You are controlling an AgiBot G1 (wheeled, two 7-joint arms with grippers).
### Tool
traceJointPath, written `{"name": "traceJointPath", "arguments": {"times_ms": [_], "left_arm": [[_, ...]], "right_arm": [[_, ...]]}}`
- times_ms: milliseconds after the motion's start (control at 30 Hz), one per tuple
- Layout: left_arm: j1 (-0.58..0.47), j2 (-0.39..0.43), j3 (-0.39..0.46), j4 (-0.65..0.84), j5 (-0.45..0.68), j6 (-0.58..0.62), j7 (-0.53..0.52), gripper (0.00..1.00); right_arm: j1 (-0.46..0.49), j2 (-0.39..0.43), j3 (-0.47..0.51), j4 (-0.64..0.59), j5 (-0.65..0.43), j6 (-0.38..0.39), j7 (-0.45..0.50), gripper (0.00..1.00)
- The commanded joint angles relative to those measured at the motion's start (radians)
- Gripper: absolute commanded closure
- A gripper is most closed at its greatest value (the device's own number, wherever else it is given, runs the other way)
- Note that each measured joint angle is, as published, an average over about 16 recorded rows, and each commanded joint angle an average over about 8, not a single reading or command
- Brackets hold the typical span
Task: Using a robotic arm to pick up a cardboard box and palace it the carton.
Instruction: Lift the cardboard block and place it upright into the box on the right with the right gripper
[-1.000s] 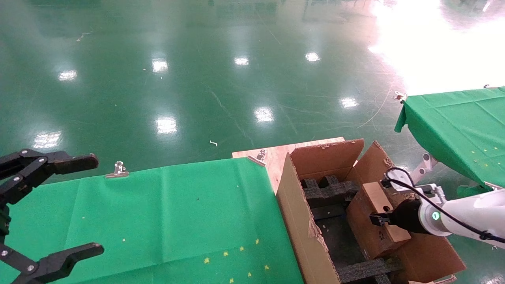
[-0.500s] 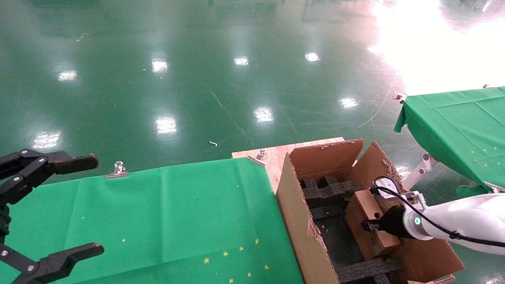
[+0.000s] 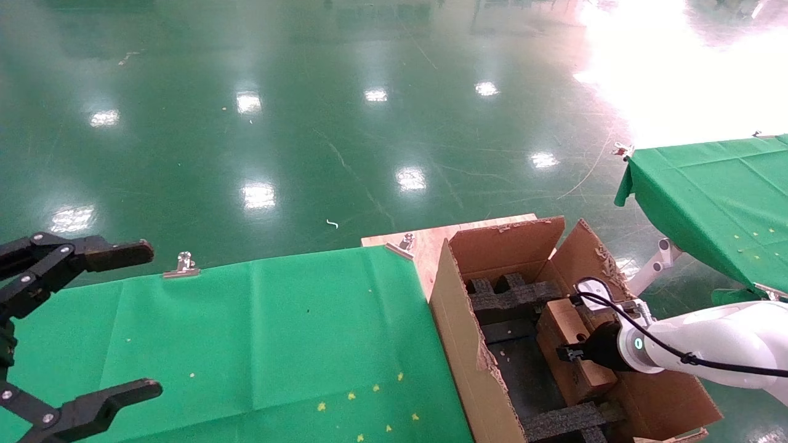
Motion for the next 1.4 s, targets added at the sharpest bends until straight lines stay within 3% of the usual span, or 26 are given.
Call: {"name": "traceJointPath", "arguments": {"times_ms": [33, 1400], "left_arm": [[0.000, 0.000, 0.000, 0.000, 0.000, 0.000, 0.000, 0.00], [0.000, 0.000, 0.000, 0.000, 0.000, 0.000, 0.000, 0.00]], "right_arm": [[-0.001, -0.003, 0.000, -0.006, 0.004, 0.000, -0.004, 0.00], [0.031, 0.038, 0.019, 0.056, 0.006, 0.001, 0.009, 0.00]]}}
